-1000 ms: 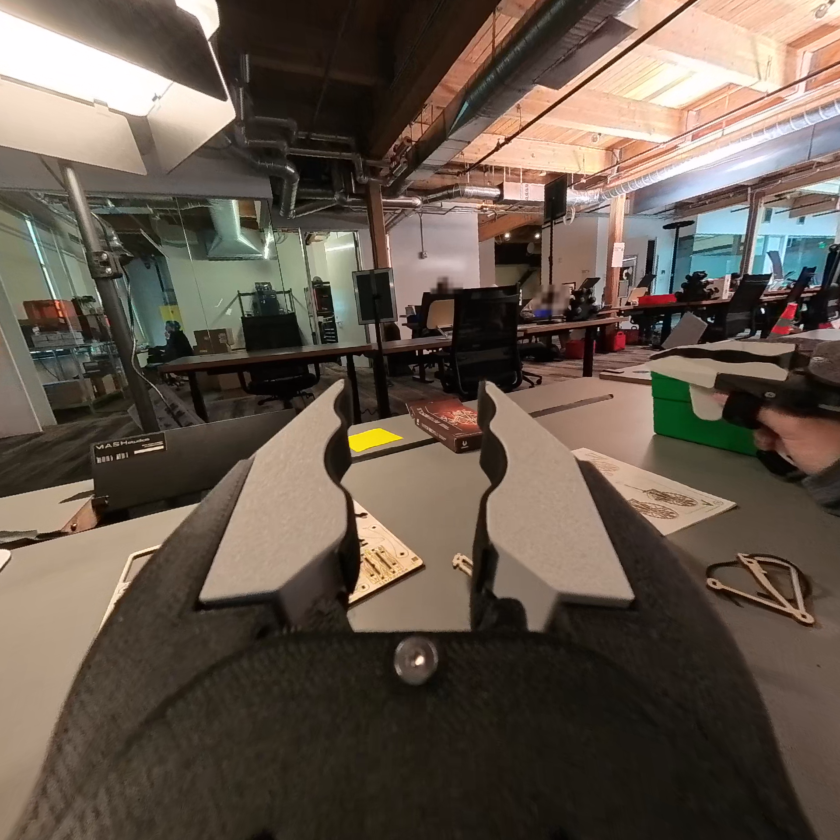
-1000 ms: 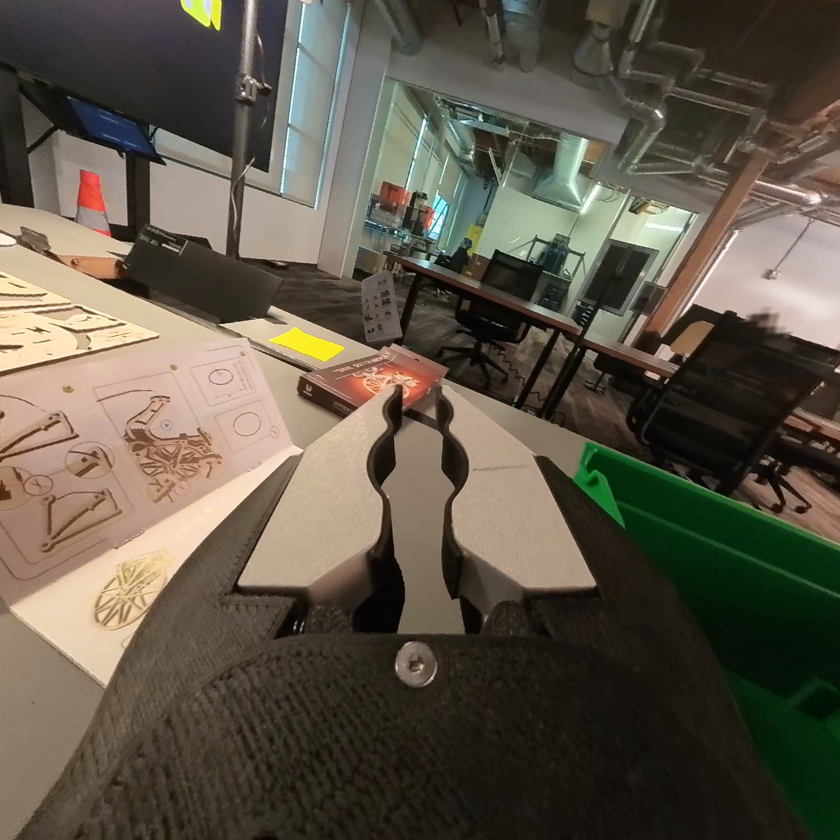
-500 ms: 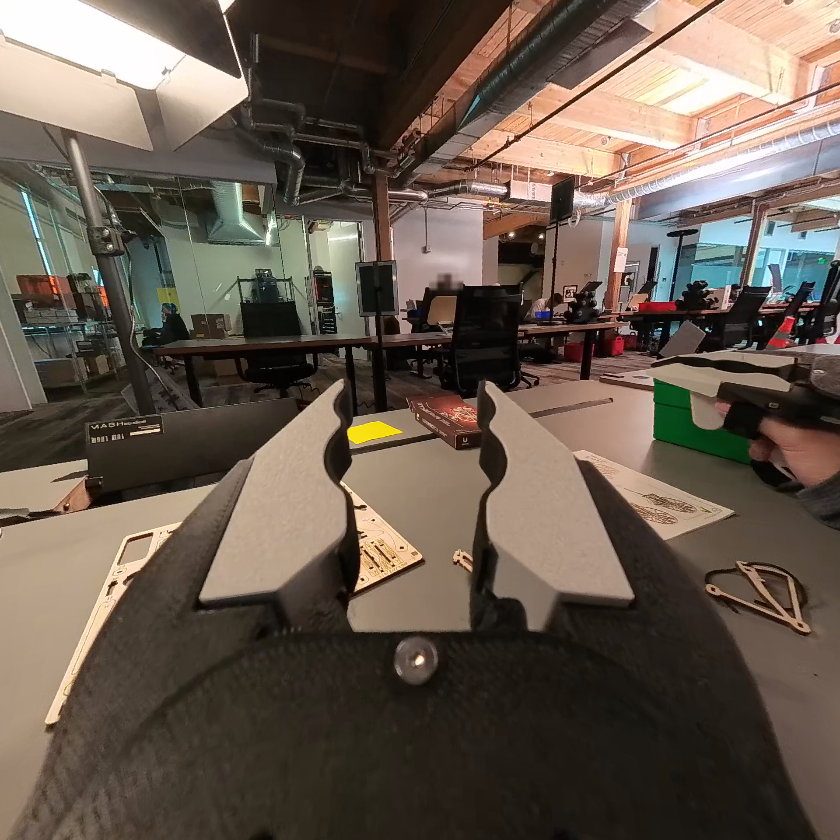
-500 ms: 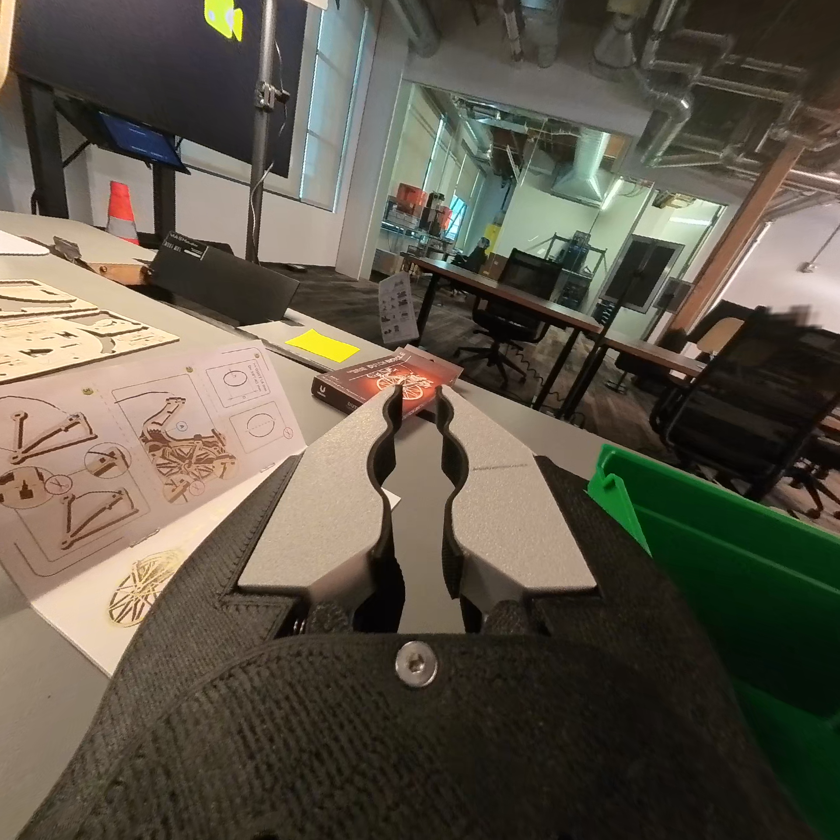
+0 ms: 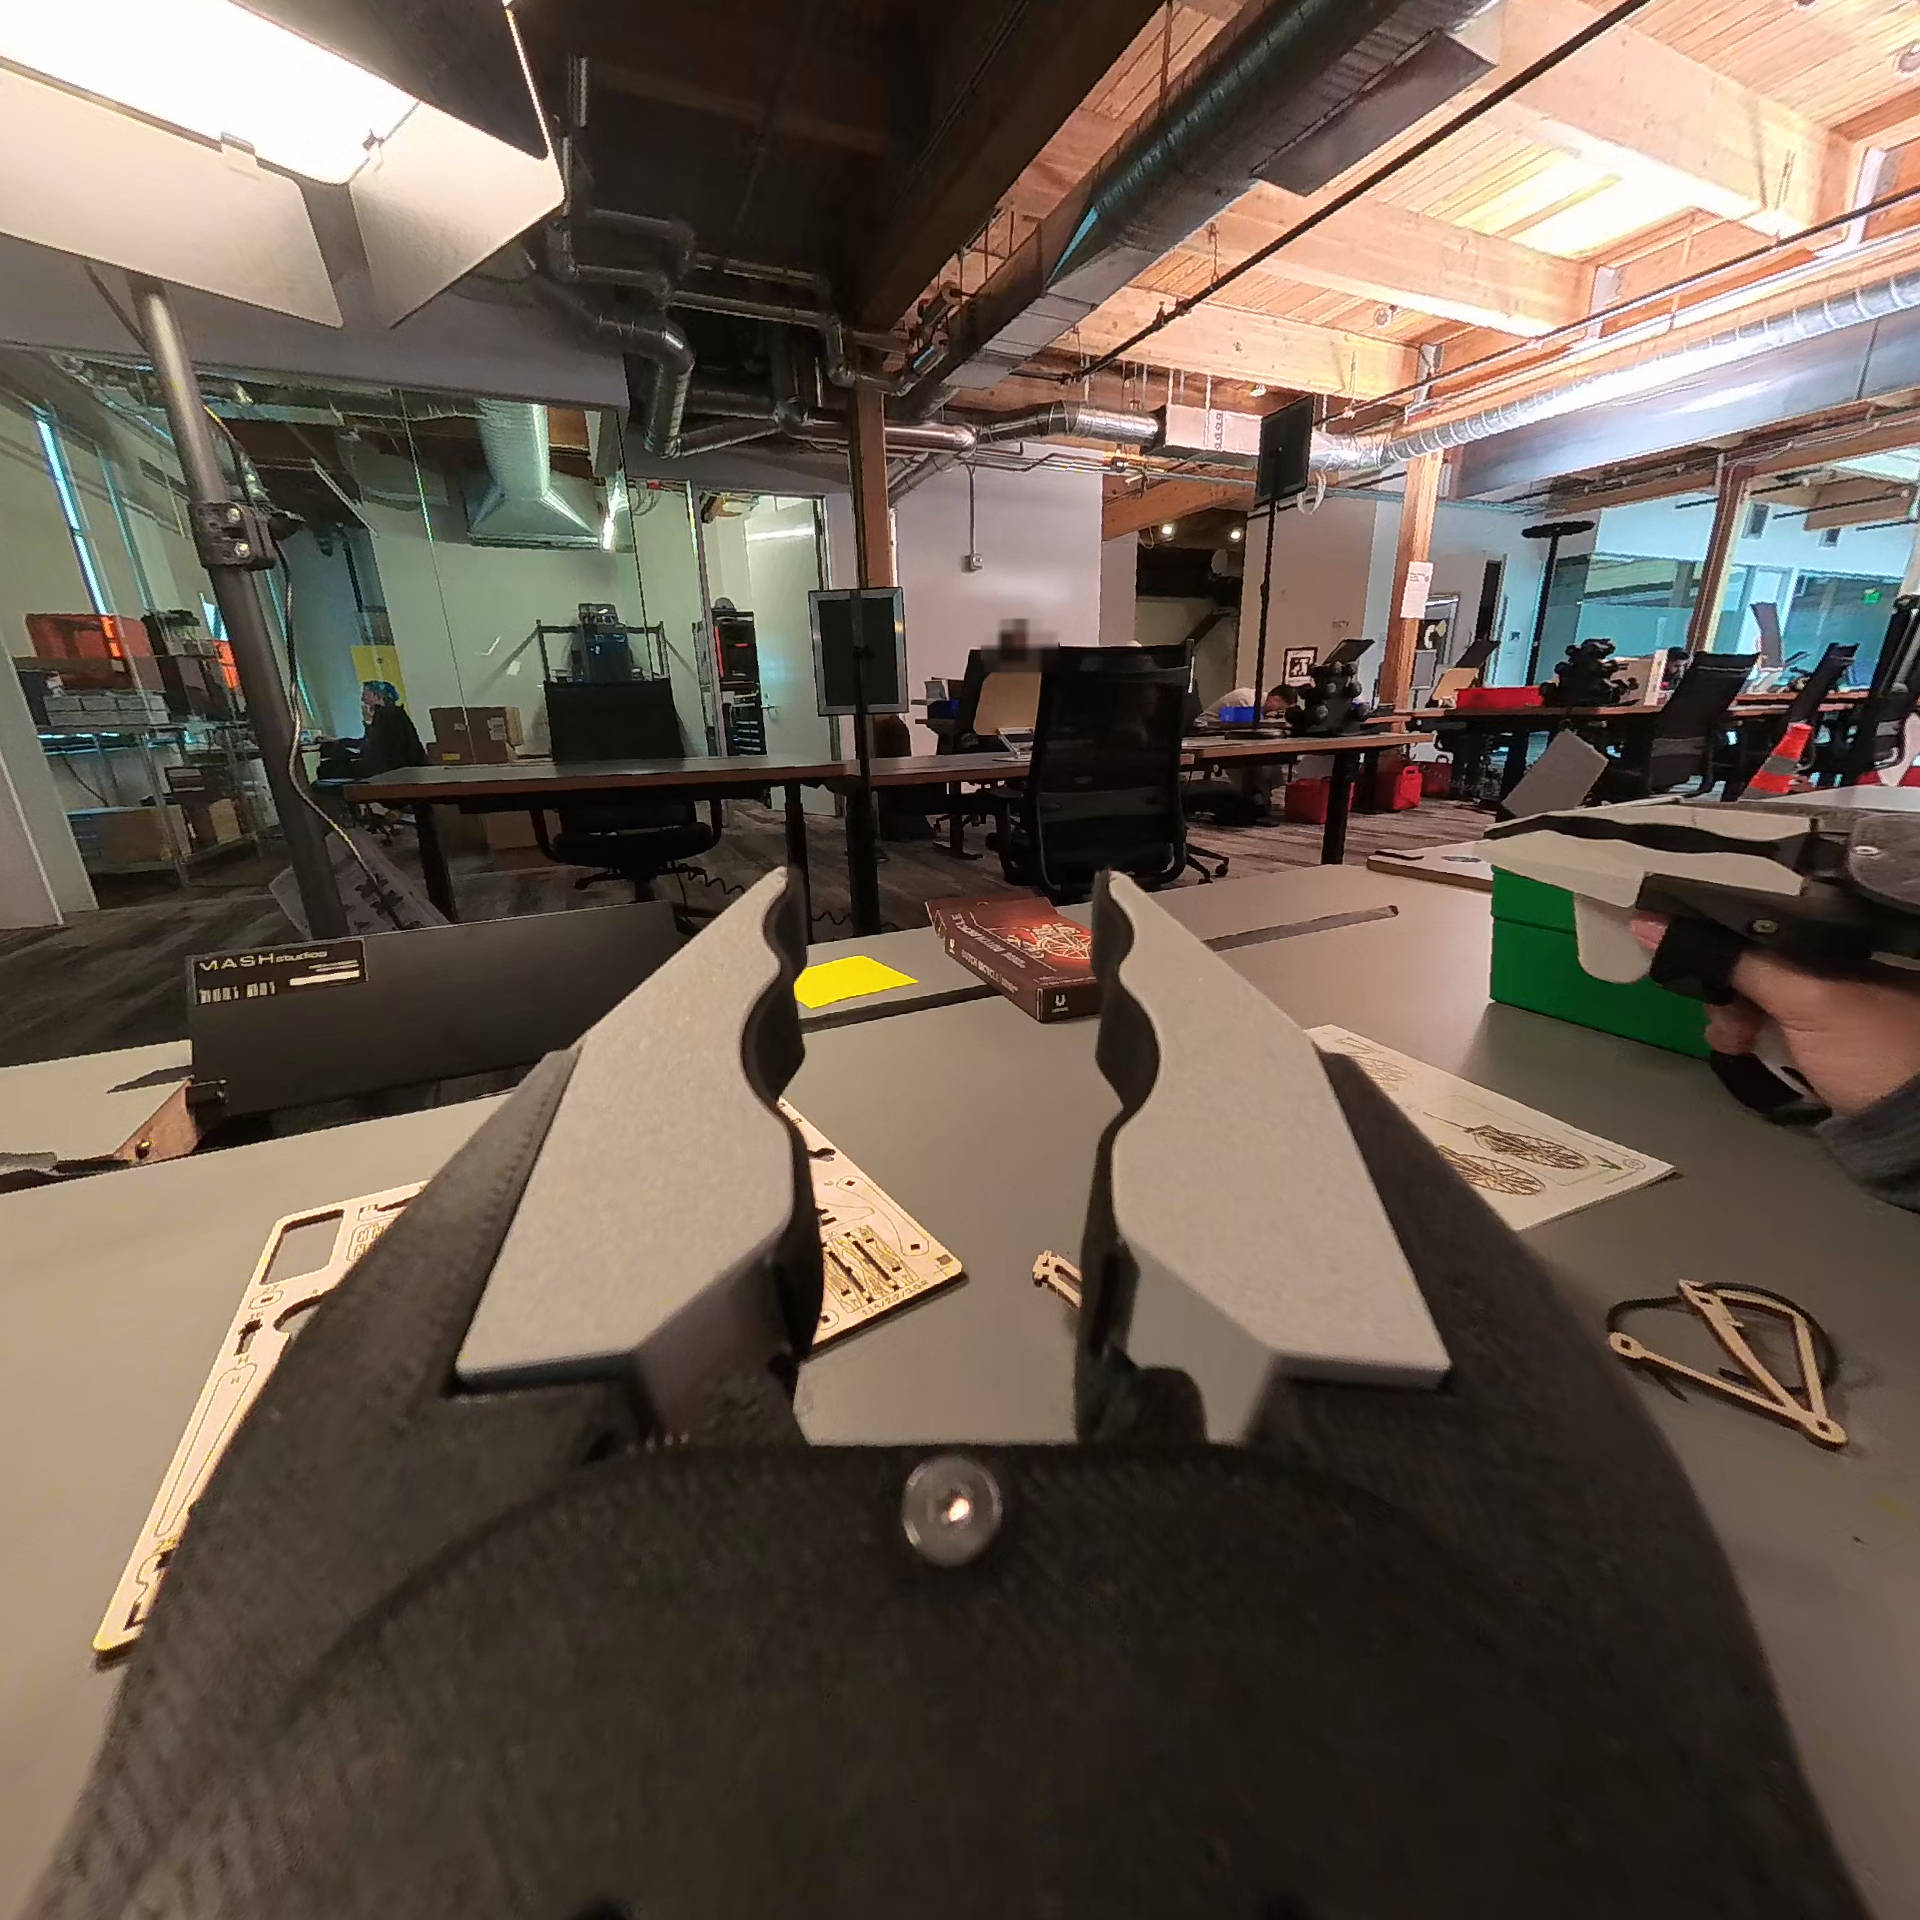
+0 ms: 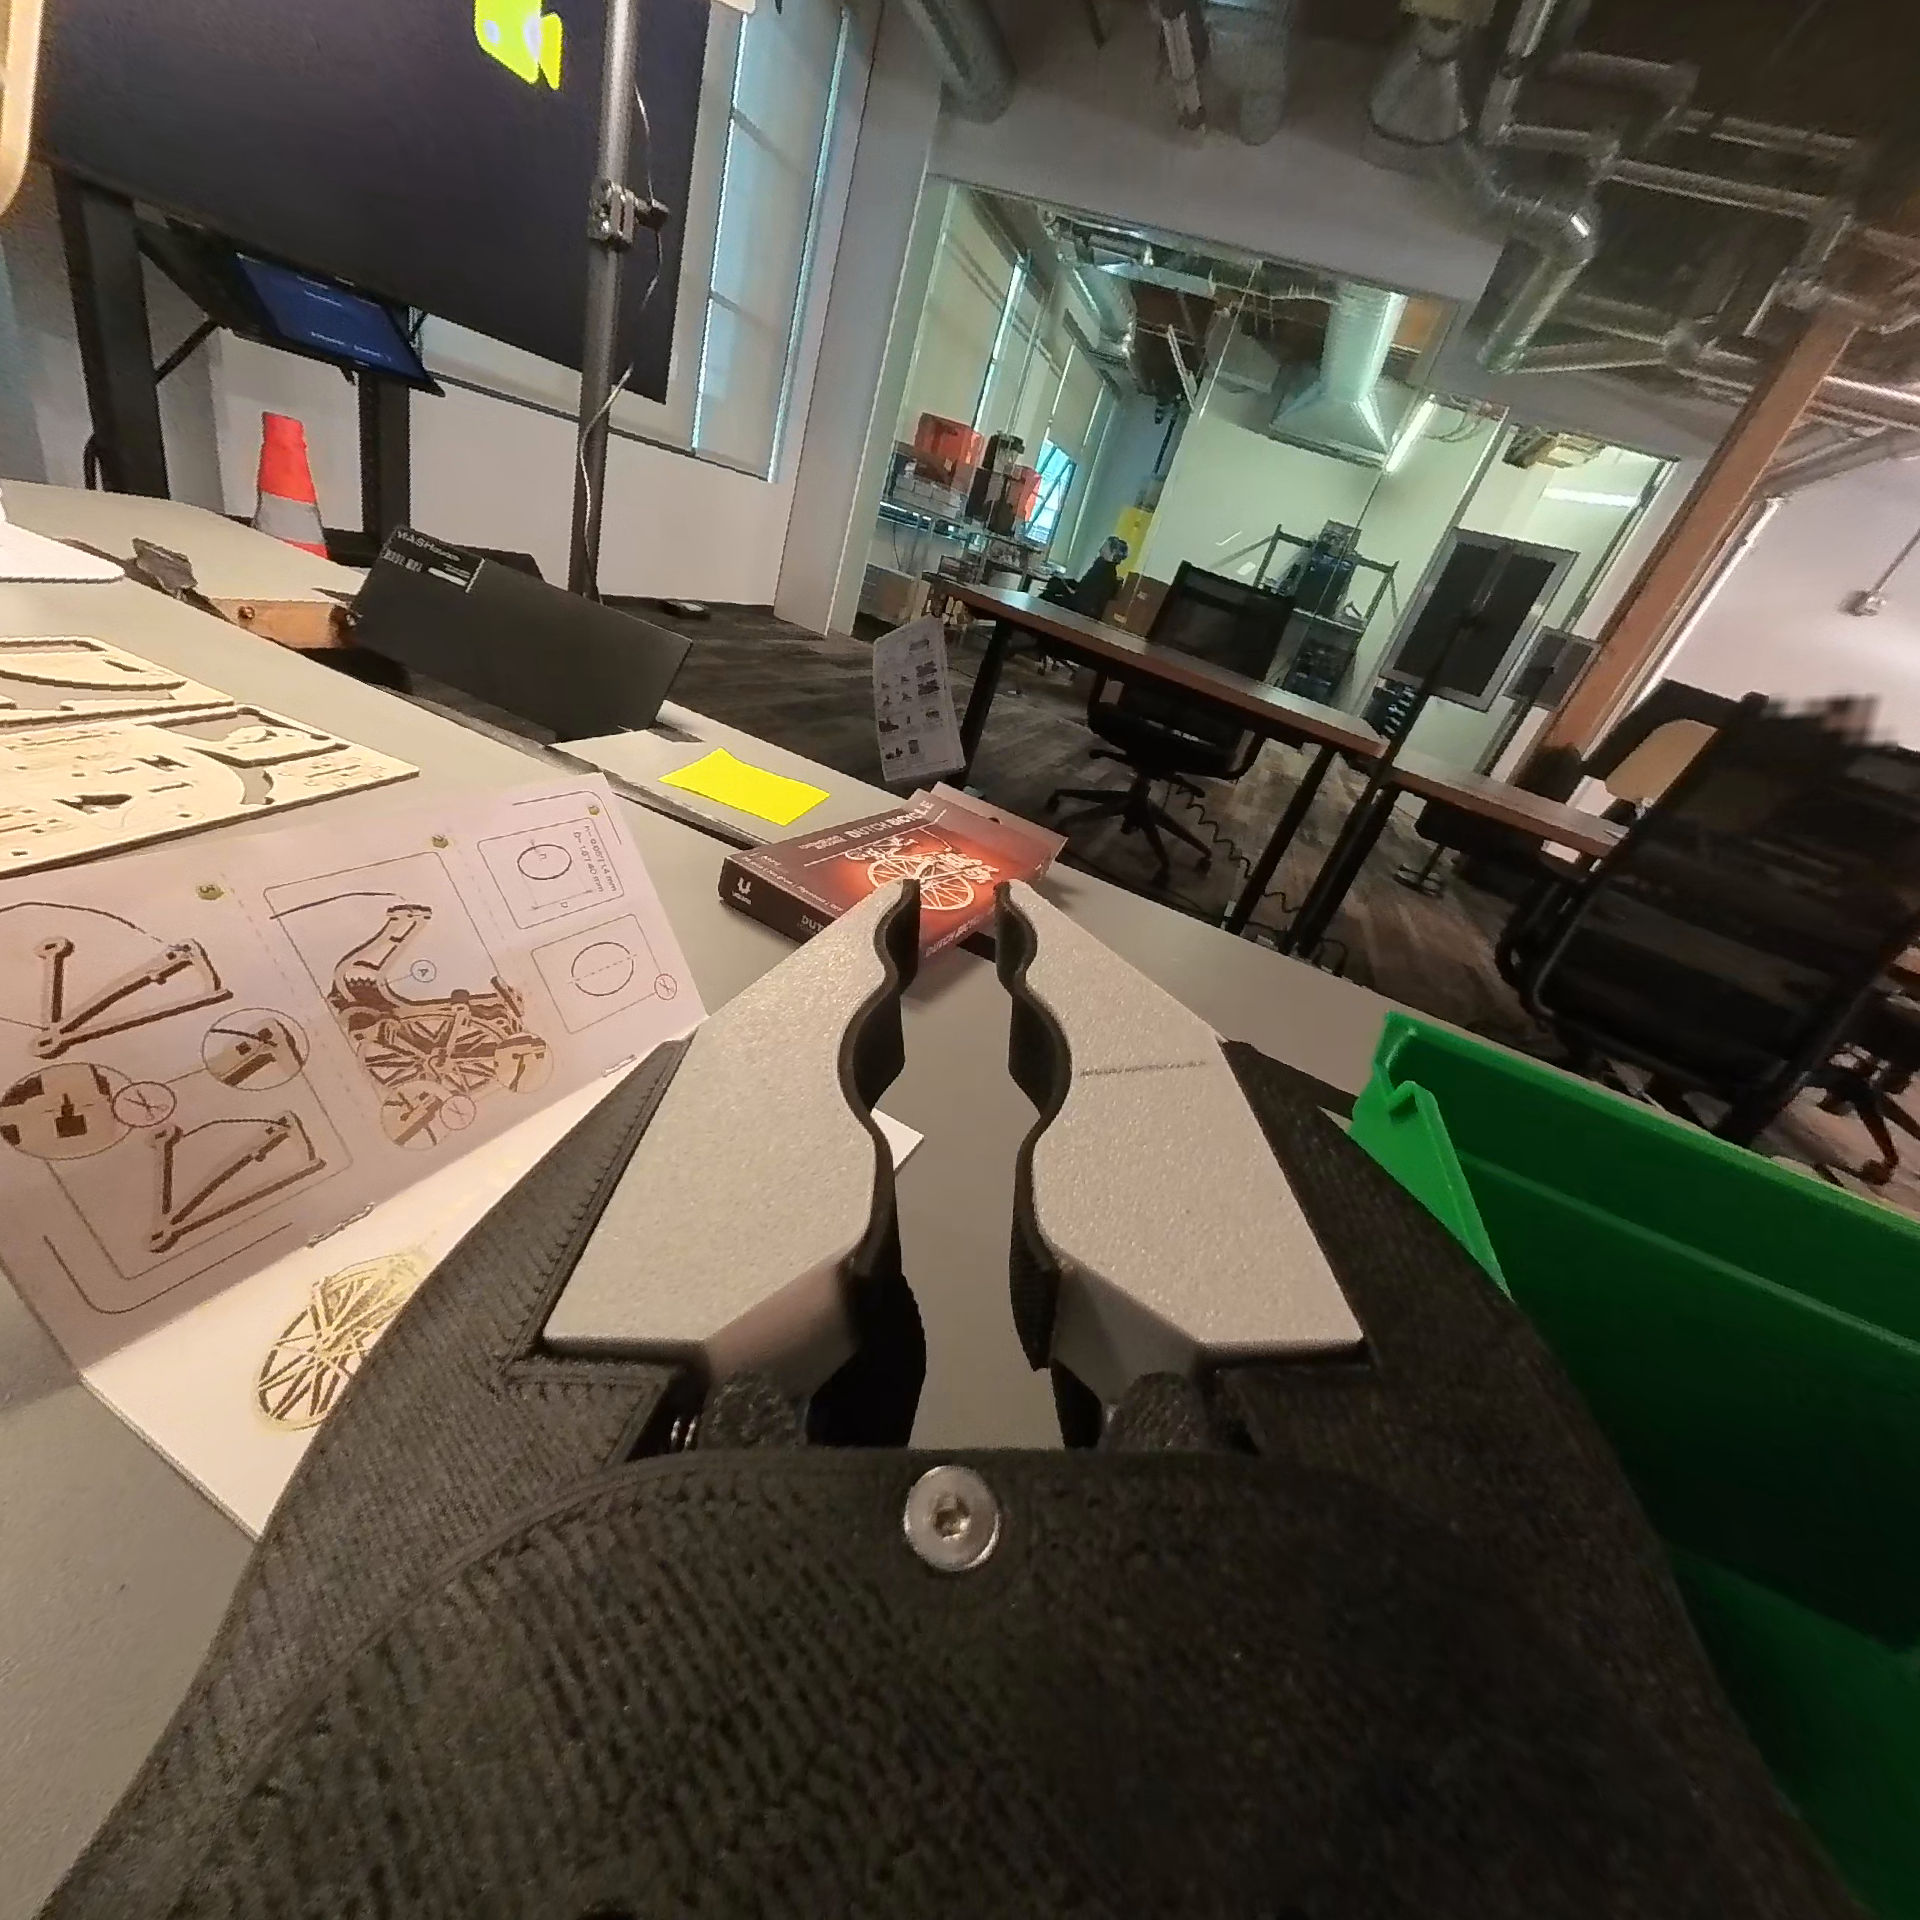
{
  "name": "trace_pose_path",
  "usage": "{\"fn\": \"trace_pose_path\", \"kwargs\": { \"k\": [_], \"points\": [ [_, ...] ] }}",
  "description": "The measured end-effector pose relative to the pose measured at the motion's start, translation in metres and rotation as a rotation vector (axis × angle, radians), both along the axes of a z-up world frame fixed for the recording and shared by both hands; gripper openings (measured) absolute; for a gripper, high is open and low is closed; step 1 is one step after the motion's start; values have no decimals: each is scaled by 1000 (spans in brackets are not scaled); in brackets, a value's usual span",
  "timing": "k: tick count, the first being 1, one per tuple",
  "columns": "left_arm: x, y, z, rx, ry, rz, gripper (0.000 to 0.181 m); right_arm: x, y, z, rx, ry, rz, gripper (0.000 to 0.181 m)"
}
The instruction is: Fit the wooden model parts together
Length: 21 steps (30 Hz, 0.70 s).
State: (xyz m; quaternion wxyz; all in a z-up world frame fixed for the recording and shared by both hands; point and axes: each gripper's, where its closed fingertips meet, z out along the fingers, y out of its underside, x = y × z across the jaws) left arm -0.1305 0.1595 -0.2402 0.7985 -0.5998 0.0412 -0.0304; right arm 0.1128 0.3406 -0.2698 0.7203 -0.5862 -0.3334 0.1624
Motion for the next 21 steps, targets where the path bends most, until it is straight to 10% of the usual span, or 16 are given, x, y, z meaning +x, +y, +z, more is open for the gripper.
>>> {"fn": "trace_pose_path", "kwargs": {
  "k": [21],
  "points": [
    [-2,1,-1,-2,-7,2,54,-2,-1,0,2,-6,8,12]
  ]
}}
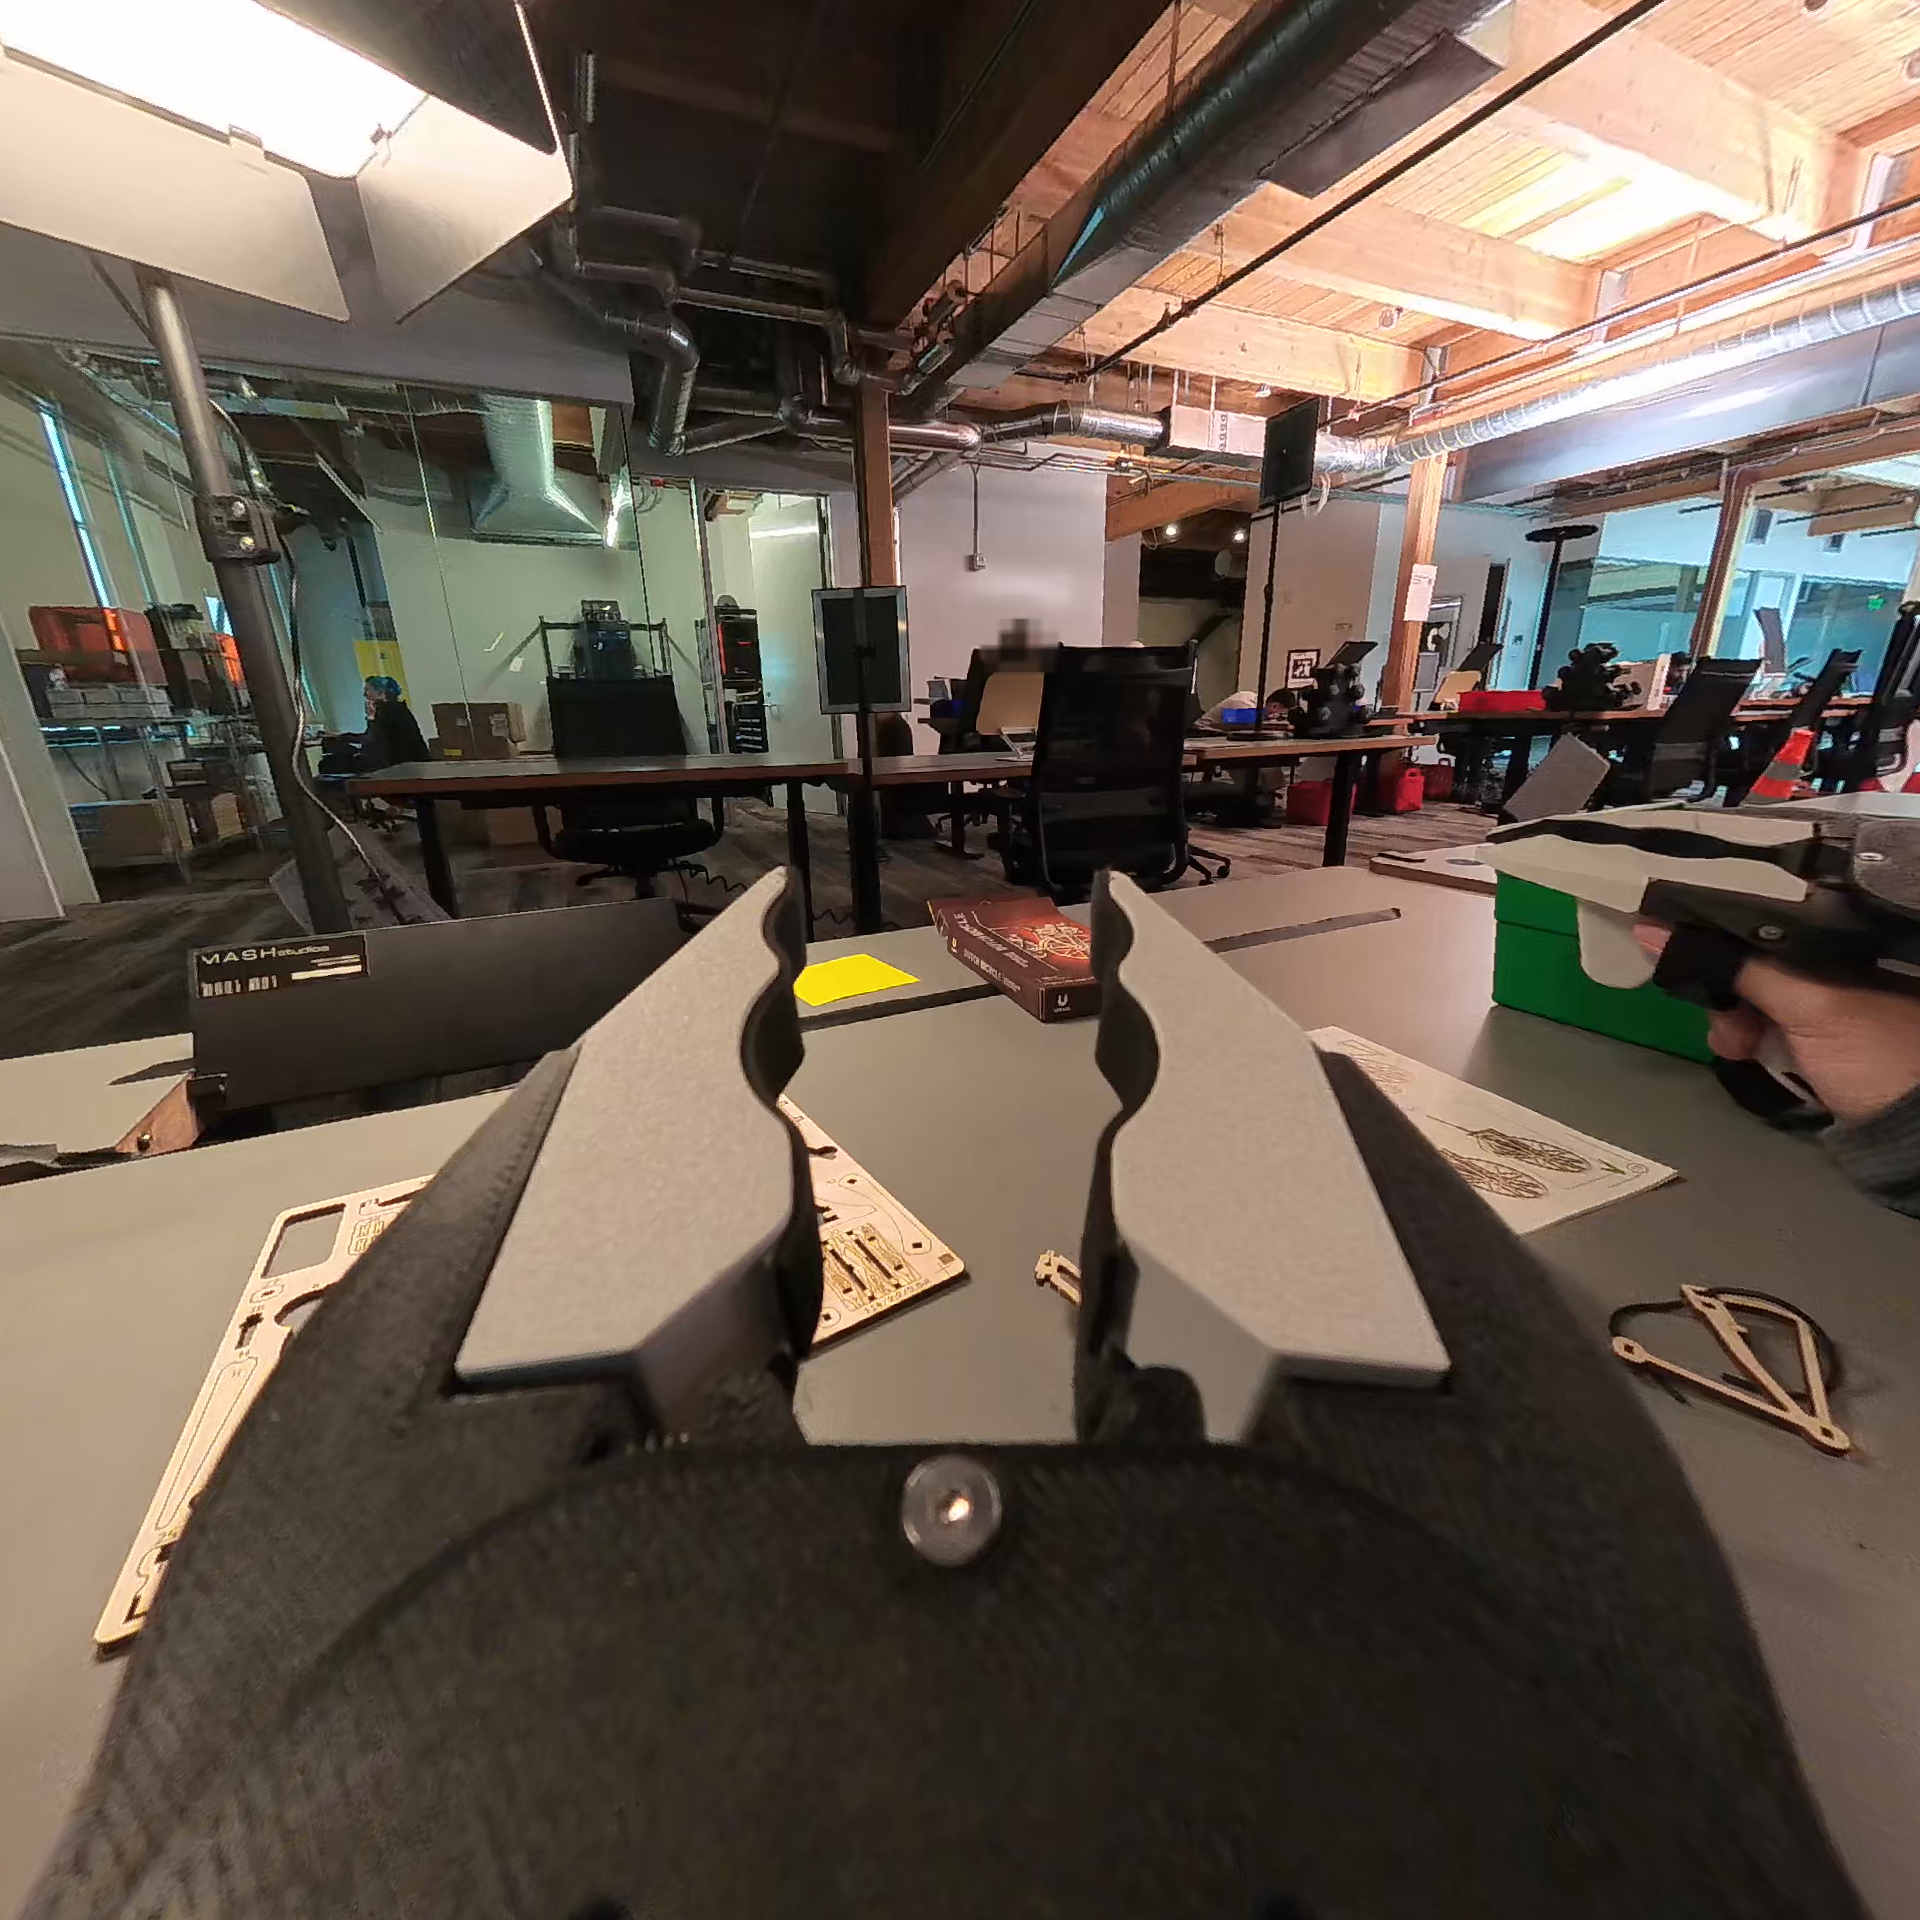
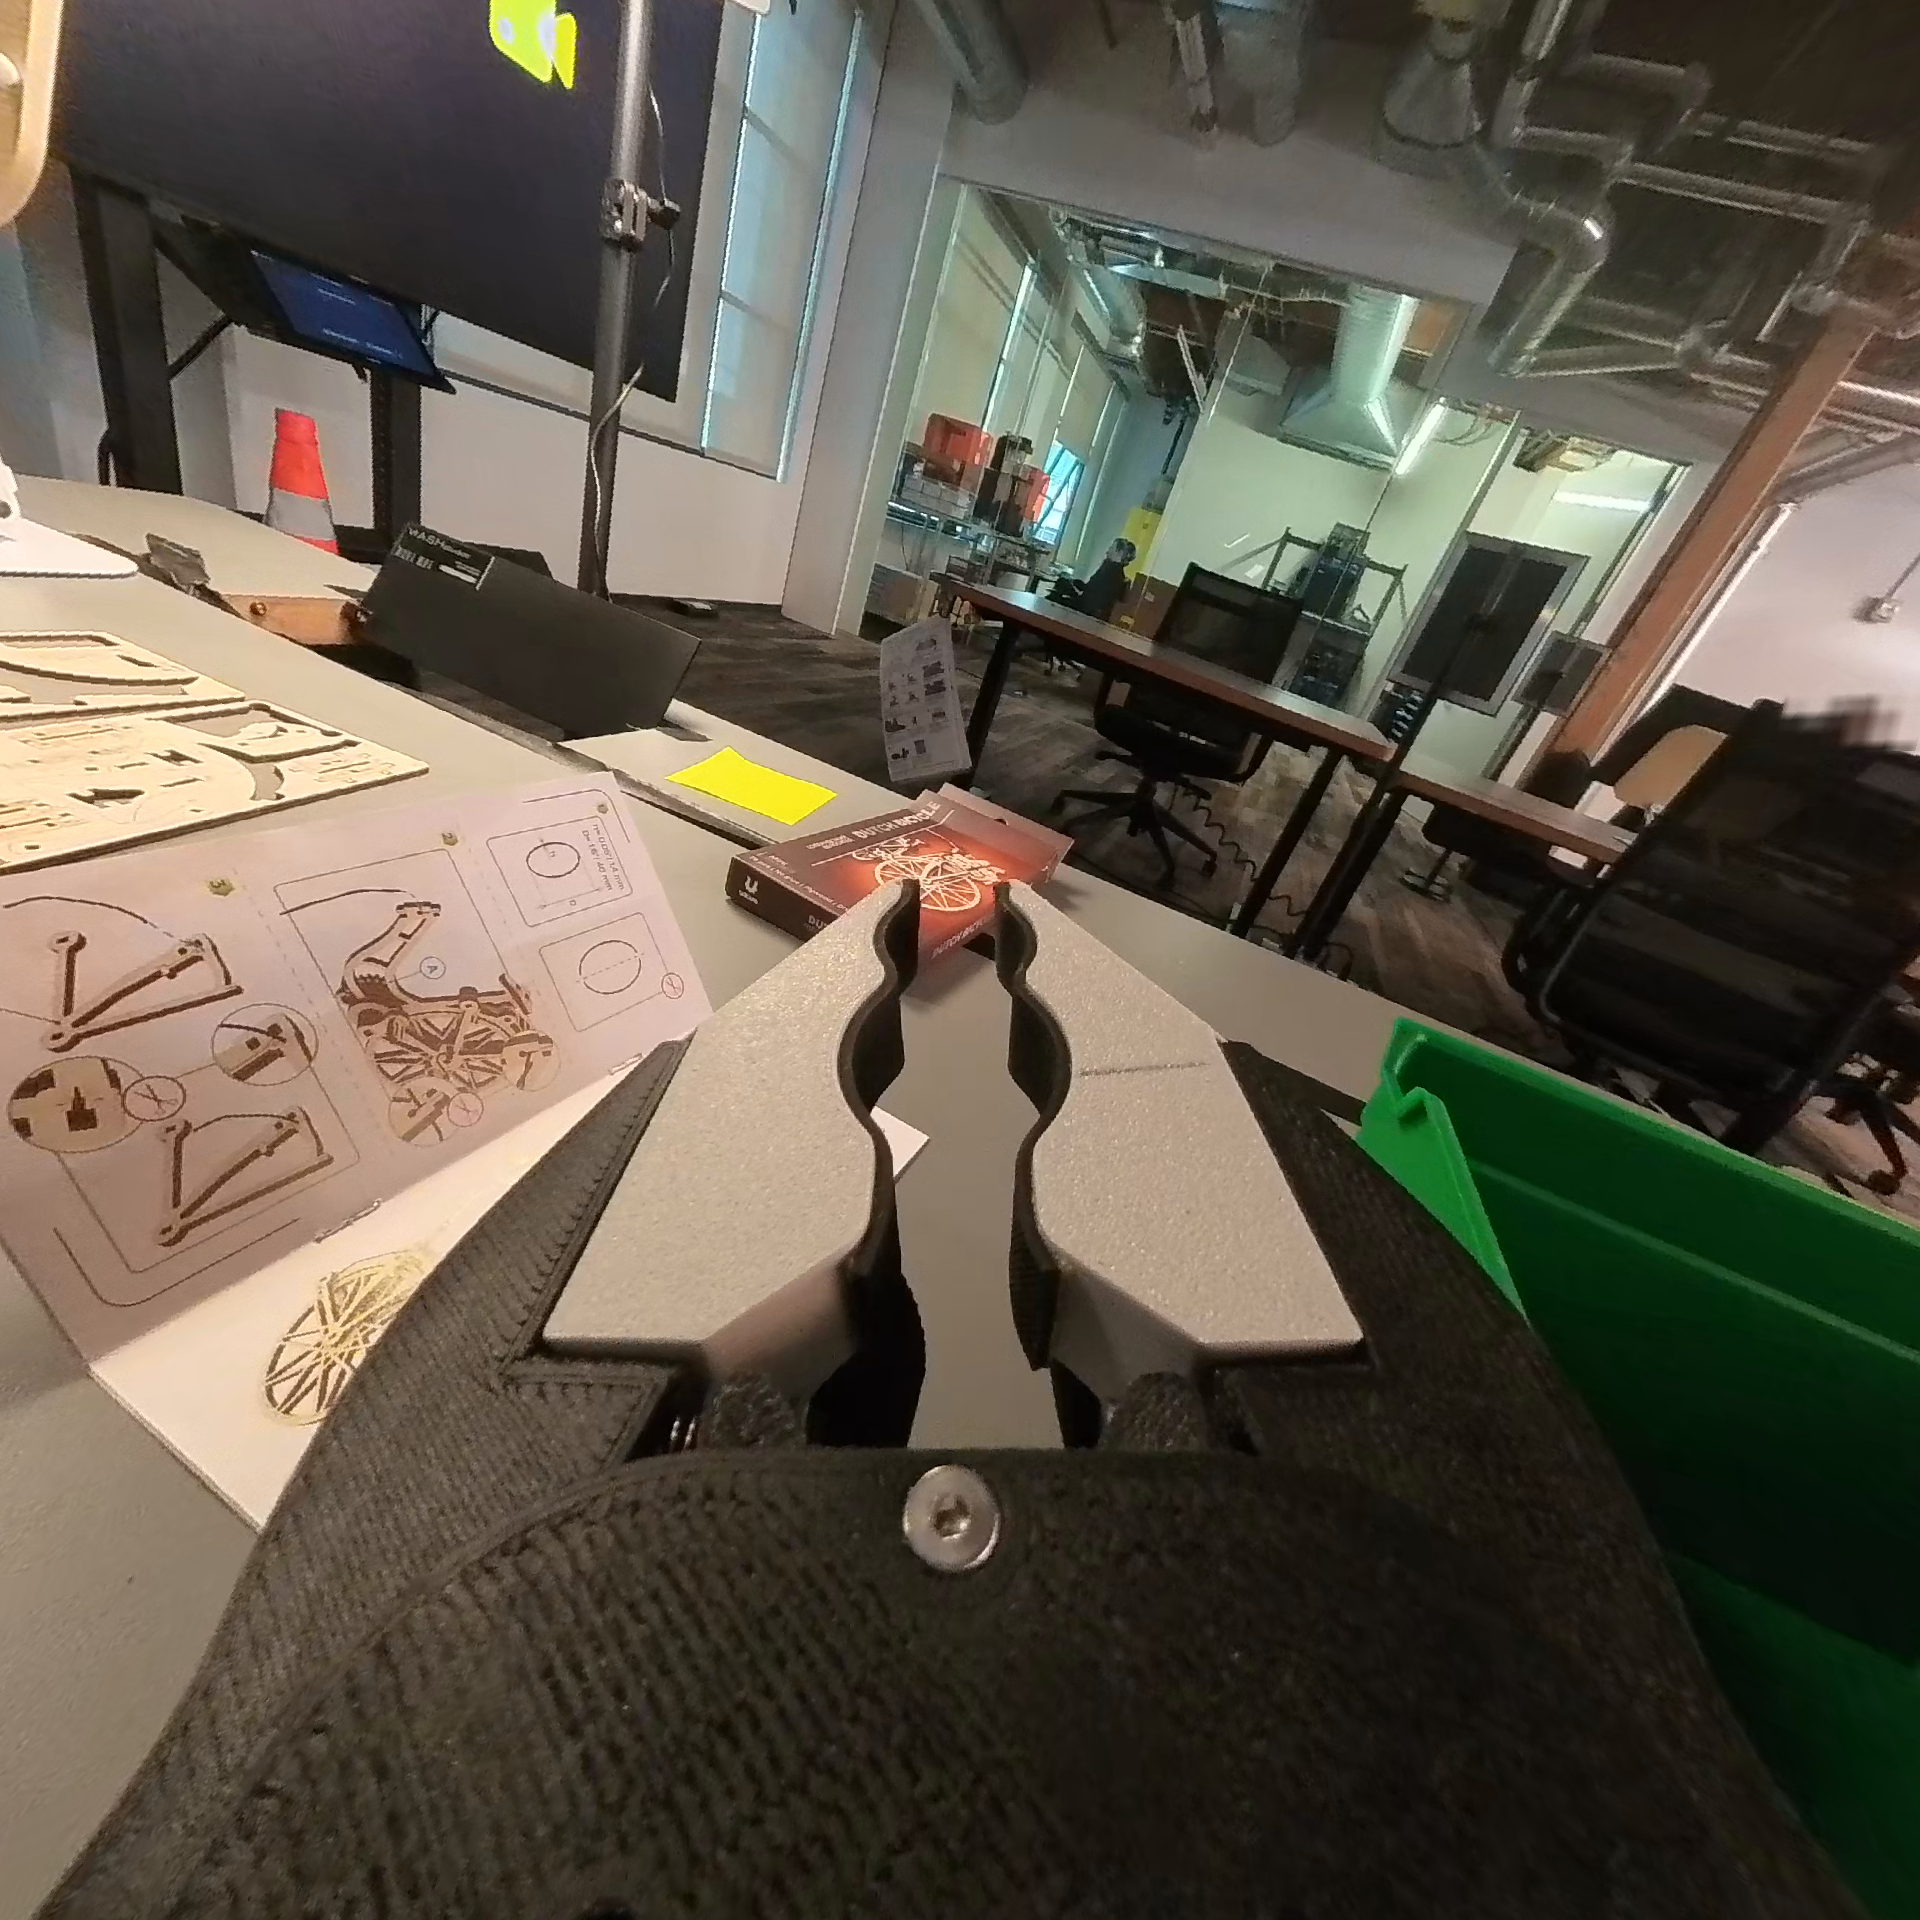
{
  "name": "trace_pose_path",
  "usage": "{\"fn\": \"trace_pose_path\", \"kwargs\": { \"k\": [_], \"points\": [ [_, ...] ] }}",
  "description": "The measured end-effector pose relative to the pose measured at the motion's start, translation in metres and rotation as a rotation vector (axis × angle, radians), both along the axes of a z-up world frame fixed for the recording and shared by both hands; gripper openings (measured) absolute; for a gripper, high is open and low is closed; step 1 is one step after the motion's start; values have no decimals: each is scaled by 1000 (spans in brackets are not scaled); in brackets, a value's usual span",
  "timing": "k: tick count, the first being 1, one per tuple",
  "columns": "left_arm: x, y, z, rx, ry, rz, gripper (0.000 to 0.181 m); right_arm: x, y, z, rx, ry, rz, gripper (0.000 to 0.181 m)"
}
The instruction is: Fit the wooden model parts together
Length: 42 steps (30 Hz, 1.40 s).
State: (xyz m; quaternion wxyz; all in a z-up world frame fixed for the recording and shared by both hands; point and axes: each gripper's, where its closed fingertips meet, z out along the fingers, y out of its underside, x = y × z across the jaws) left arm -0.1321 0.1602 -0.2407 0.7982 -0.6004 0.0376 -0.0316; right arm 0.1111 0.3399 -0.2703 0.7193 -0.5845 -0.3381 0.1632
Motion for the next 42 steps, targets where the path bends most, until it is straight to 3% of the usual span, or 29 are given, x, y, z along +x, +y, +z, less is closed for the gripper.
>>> {"fn": "trace_pose_path", "kwargs": {
  "k": [5,9,15,18,21,23,25,30,32,37,42],
  "points": [
    [4,-3,5,15,9,-13,54,0,2,-1,4,-14,-13,12],
    [28,-14,16,42,92,-53,55,0,0,0,33,-35,-21,12],
    [67,-67,62,29,64,-187,58,-2,-6,2,46,-38,-3,12],
    [49,-115,92,-16,38,-98,58,-1,-7,4,43,-18,3,12],
    [-12,-161,104,-116,21,133,59,2,-6,6,26,18,2,12],
    [-71,-186,91,-255,-2,311,62,5,-4,7,12,43,-1,12],
    [-126,-203,60,-442,-51,414,66,7,-2,7,-2,62,-4,12],
    [-208,-204,-41,-943,-193,411,81,10,0,6,-17,77,-11,13],
    [-224,-200,-79,-1132,-202,398,94,10,0,6,-16,72,-15,13],
    [-246,-199,-137,-1426,-130,436,115,11,0,6,-16,70,-22,13],
    [-237,-197,-150,-1460,-261,397,111,10,0,5,-19,68,-17,13]
  ]
}}
